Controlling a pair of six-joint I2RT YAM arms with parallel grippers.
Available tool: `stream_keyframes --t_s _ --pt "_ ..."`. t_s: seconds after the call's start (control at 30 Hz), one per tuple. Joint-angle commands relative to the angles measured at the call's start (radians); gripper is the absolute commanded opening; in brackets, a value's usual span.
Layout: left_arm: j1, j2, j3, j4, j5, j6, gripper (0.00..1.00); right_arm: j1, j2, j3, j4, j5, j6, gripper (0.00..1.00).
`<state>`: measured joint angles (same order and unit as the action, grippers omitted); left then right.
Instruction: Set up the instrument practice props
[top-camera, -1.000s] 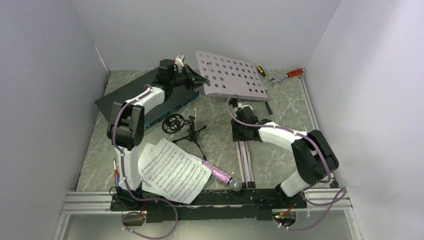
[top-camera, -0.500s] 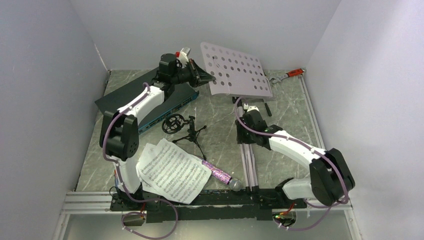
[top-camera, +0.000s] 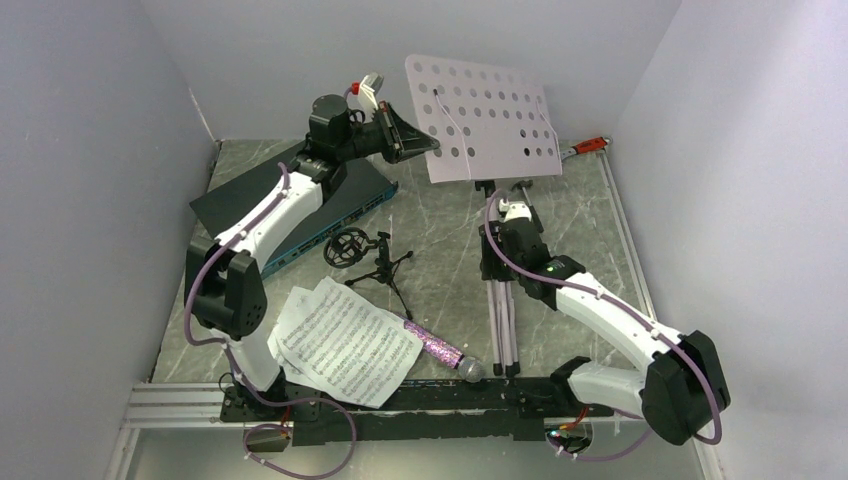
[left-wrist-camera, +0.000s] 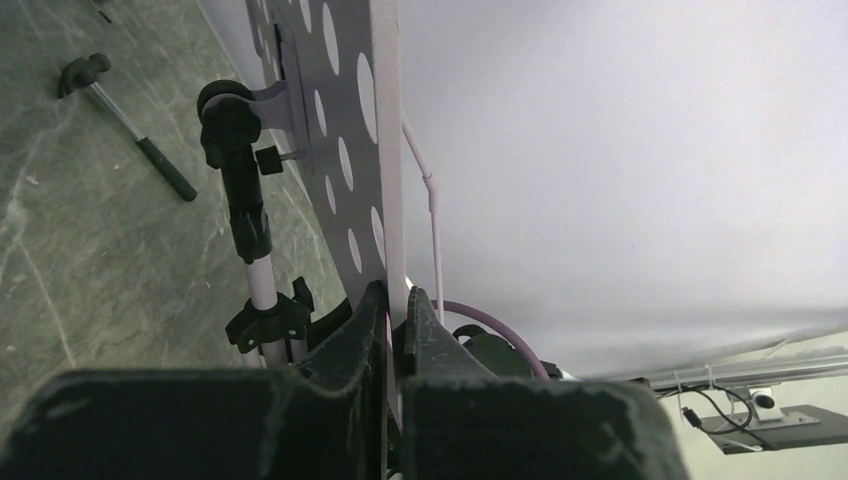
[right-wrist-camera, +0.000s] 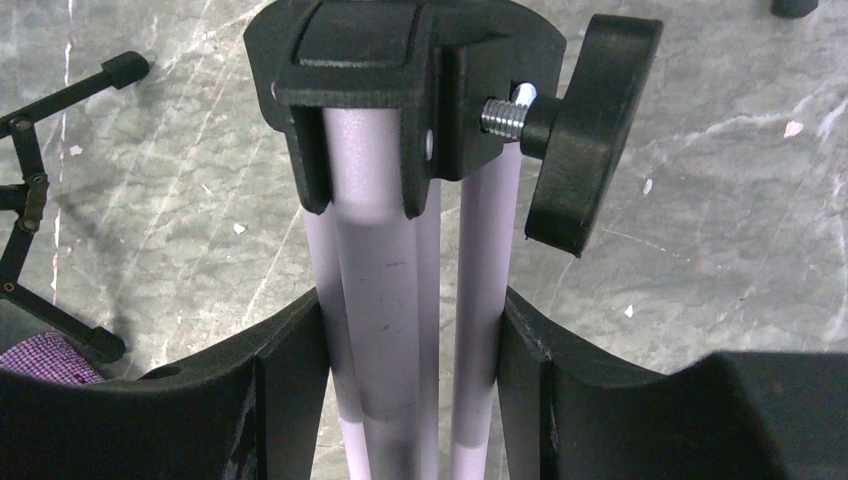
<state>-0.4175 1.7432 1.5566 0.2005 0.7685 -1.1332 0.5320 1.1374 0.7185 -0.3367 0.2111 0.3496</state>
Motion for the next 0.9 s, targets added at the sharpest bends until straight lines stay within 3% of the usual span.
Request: stream_keyframes --t_s 0.0,0.5,0.87 --pt "-0.064 -0.136 0.092 0.104 0.197 -0.012 0.03 -0.015 -0.069 0.117 0.298 0.065 -0.053 0.0" --pt "-0.123 -0.272 0.144 -0.106 0.155 0.165 0.03 -0.015 -0.102 0.184 0.533 -0.007 -0.17 0.0" --pt "-0.163 -0.335 0.177 -0.405 0.015 0.401 0.03 0.01 -0.161 0.167 0.732 0.05 -0.266 0.0"
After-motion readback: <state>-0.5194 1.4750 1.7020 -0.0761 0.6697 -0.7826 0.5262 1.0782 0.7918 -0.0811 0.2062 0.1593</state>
